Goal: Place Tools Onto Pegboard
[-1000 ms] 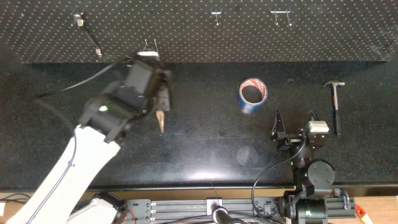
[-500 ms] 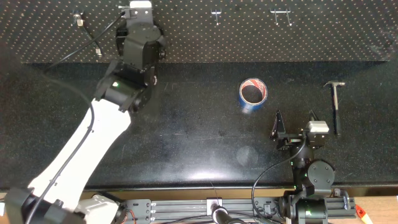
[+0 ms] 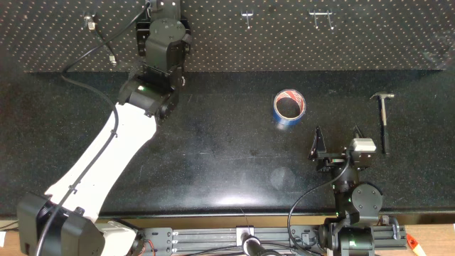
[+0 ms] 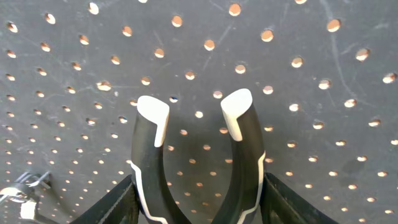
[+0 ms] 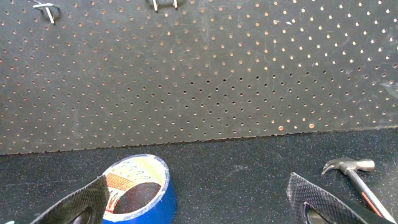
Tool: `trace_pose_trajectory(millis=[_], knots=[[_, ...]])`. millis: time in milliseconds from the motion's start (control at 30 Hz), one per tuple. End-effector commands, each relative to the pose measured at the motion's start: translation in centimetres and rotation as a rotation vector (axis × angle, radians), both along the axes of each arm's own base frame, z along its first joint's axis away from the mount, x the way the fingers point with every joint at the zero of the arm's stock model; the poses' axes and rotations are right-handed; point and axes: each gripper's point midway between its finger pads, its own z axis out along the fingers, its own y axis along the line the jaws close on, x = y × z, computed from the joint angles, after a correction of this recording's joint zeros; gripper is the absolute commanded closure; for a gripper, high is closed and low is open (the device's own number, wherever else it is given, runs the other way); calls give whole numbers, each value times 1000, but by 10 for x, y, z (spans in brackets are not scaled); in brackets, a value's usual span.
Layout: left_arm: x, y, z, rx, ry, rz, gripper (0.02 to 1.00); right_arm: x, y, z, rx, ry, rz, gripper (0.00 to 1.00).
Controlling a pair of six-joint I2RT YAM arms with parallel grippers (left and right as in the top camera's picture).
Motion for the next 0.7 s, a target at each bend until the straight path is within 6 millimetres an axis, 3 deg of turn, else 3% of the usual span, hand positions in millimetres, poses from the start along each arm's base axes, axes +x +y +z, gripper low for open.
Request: trace_pose_trajectory(millis=[33,200,333,433,600,700], knots=[[0,7,14,4,-51,37,991,0,0,-2,11,4,-3,69],[0,8,12,4,-52,37,993,0,0,-2,11,4,-3,69],[-13,6,29,-23,-69,-8,991,0,0,-2,11,4,-3,69],[-34,17,45,-67,-98,-39,993,0,0,-2,11,5,-3,69],[-67,47,55,-161,-223,-122,991,0,0,-2,11,5,-3,66],[-64,49,46,-174,-286,-135,991,0,0,-2,11,4,-3,69]])
